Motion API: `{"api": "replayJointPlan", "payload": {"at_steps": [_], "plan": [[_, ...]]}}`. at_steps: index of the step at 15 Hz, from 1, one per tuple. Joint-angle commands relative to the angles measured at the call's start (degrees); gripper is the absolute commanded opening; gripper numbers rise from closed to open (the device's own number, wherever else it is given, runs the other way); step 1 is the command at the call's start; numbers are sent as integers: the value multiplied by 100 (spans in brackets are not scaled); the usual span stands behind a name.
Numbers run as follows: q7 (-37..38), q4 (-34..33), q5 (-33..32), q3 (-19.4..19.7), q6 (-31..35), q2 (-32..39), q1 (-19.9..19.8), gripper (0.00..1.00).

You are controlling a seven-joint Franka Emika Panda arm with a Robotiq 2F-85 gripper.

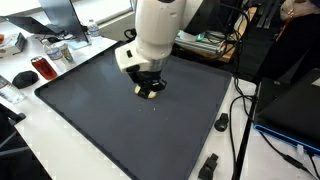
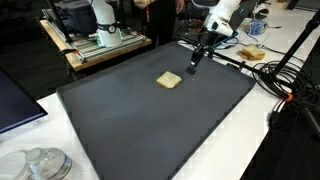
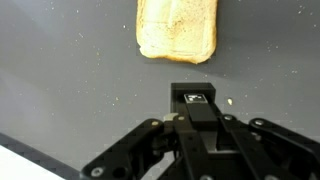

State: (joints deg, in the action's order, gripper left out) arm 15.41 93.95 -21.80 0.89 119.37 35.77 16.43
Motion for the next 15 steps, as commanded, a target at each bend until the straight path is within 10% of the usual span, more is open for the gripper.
{"api": "replayJointPlan", "payload": {"at_steps": [1,15], "plan": [[-852,-463,564,-252,-318,207,-442,5],[-2738,-1294,2187,-583,-1002,611,-1635,6]]}}
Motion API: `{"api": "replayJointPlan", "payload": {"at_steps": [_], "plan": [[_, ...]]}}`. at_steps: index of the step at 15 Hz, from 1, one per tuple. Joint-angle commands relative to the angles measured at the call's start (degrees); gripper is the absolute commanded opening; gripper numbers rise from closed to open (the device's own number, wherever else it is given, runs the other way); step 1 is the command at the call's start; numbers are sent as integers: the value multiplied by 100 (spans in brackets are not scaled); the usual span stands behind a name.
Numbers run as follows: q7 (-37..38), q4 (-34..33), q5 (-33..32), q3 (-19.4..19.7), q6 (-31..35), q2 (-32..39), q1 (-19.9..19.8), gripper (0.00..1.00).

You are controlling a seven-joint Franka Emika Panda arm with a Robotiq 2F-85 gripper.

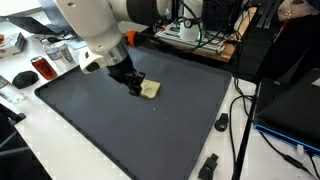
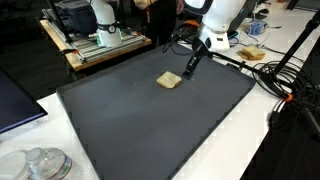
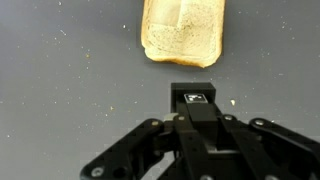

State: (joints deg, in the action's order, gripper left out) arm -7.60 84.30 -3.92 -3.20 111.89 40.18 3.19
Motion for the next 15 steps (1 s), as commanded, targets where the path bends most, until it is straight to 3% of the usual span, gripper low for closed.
{"api": "replayJointPlan", "payload": {"at_steps": [1,15], "plan": [[-550,-362,505,-193,-275,192,-389,6],[-2243,-94,2078,-511,16,310,-1611,6]]}}
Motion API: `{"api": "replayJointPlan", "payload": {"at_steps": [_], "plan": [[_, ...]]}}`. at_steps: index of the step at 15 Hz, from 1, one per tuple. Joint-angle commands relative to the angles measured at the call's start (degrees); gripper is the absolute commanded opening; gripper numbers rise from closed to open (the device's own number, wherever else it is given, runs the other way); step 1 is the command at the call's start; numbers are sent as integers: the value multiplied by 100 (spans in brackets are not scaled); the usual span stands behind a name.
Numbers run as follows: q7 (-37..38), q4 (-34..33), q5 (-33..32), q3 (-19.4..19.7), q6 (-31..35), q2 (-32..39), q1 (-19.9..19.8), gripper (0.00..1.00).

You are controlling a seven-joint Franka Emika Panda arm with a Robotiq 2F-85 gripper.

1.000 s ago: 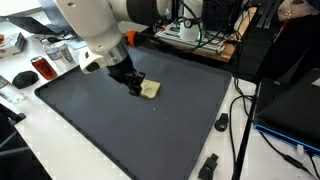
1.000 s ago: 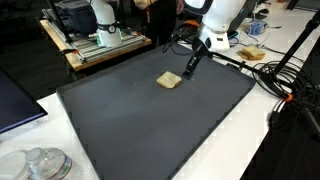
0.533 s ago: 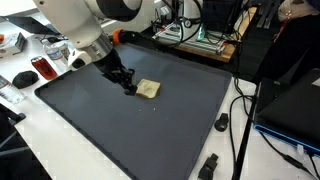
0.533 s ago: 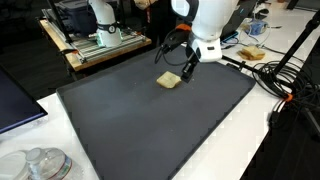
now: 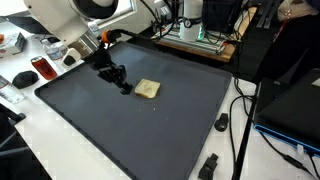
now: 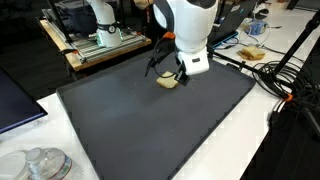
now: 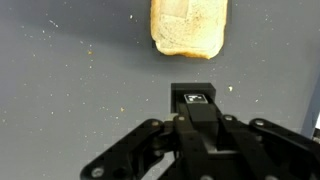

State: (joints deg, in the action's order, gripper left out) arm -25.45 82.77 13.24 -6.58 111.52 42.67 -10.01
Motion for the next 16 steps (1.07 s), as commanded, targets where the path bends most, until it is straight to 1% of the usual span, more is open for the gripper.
{"api": "replayJointPlan", "payload": {"at_steps": [1,3,7,12,14,16], "plan": [[-573,100,437,-176,62,82,-366,6],[-860,204,619,-218,104,107,-533,6],[-1465,640,1031,-268,339,-17,-825,6],[-2348,1506,1716,-383,1012,-403,-1107,6],[-2674,1984,1963,-389,1354,-644,-1147,6],[-3132,2547,2373,-455,1742,-964,-1230,6]]}}
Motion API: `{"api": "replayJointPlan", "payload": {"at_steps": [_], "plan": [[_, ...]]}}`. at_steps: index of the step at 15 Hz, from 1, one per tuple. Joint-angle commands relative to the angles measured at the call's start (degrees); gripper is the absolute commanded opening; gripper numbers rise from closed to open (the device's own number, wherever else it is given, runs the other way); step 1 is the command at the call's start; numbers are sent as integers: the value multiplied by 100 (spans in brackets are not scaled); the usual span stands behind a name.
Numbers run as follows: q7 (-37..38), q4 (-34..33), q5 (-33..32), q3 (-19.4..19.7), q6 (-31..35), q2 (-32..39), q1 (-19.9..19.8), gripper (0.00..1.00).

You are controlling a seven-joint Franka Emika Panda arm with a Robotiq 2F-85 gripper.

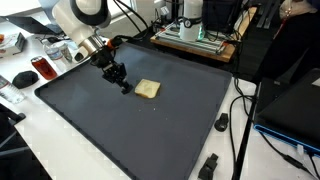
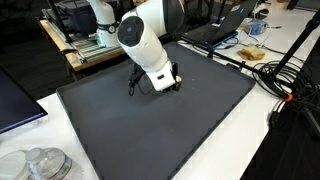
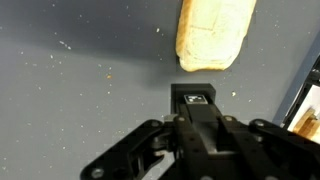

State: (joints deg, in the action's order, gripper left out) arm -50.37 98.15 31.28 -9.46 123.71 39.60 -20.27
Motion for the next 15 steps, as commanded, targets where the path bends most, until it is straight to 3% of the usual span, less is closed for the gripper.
{"api": "replayJointPlan", "payload": {"at_steps": [1,8,14,15], "plan": [[-884,1296,828,-181,746,-839,-215,6],[-2527,2866,2974,50,1779,-2000,129,6],[-2575,3794,3820,452,2825,-2766,951,6],[-2504,3932,3824,194,3097,-2846,818,5]]}}
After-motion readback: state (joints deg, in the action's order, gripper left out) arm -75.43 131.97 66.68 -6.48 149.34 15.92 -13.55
